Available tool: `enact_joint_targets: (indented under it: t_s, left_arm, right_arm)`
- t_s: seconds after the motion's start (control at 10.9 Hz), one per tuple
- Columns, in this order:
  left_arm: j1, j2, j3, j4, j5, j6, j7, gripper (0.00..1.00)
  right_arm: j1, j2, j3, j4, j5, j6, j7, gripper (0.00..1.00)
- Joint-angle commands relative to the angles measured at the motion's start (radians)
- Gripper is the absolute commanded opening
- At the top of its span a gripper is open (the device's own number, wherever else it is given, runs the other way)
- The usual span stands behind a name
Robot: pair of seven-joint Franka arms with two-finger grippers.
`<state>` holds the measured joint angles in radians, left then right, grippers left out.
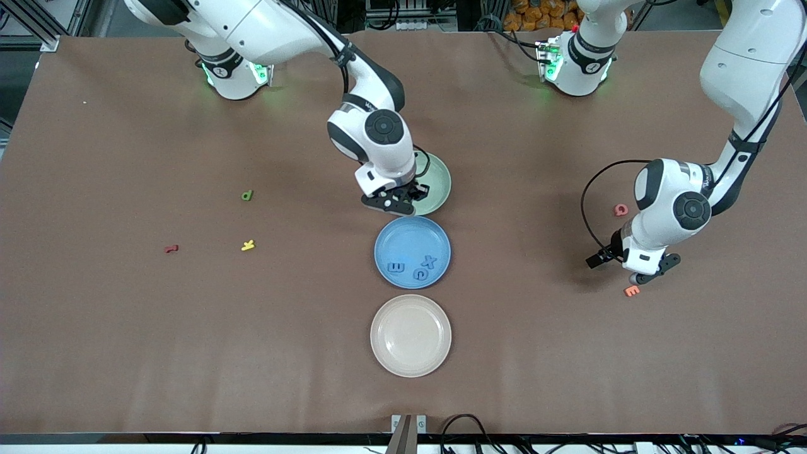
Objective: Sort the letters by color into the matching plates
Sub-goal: 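Carry the green B to the green plate while the left gripper grasps blue letter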
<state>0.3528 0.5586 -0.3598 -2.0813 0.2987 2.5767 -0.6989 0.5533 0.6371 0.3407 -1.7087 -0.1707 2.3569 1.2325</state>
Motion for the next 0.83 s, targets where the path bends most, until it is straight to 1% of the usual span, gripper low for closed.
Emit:
enact_joint_targets:
  t_s: [0.0, 0.18, 0.28, 0.37, 0.46, 0.74]
  left_arm:
    - [0.035, 0.004, -0.007, 0.013, 0.031, 0.008, 0.035, 0.00]
    - [0.032, 0.003, -0.007, 0.027, 0.030, 0.007, 0.030, 0.00]
    - [0.031, 0.003, -0.007, 0.027, 0.030, 0.005, 0.029, 0.00]
    - [0.028, 0.001, -0.007, 0.029, 0.030, 0.005, 0.029, 0.00]
    - [0.026, 0.000, -0.007, 0.030, 0.030, 0.005, 0.029, 0.00]
    - [0.026, -0.003, -0.010, 0.038, 0.030, -0.001, 0.027, 0.00]
  right_arm:
    - [0.042, 0.019, 0.015, 0.026, -0.061, -0.010, 0.106, 0.00]
    - [0.065, 0.023, 0.018, 0.026, -0.075, -0.008, 0.137, 0.00]
    - [0.079, 0.023, 0.018, 0.026, -0.078, -0.008, 0.140, 0.05]
    - [0.083, 0.024, 0.018, 0.026, -0.078, -0.008, 0.140, 0.25]
    - [0.083, 0.024, 0.018, 0.027, -0.078, -0.008, 0.140, 0.58]
    - [0.083, 0.019, 0.017, 0.029, -0.079, -0.022, 0.139, 0.76]
